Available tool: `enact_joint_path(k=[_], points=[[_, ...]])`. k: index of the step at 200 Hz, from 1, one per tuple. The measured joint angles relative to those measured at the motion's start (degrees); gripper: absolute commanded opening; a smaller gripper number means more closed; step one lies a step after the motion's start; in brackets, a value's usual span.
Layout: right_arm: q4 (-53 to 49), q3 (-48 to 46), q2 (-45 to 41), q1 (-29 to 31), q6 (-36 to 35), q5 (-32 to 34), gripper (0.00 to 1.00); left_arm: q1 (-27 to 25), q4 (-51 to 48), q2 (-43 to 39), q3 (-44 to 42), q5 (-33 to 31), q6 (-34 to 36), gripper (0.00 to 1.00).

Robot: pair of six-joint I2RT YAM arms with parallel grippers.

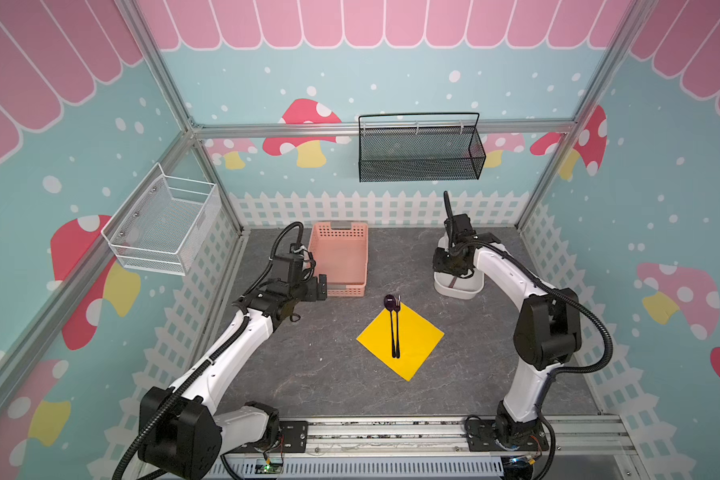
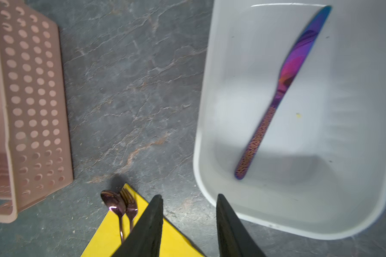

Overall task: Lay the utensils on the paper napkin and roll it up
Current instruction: 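Move the right gripper over the white tub above the purple knife, then lower the right gripper into the tub and close on the knife handle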

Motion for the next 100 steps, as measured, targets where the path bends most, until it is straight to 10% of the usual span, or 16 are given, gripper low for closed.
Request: enact_joint_path(k=[100], points=[[-3.1, 7.3, 14.9, -6.3, -0.1, 4.3, 0.39, 0.0, 0.0, 0.0, 0.0, -0.4, 0.0, 1.0]])
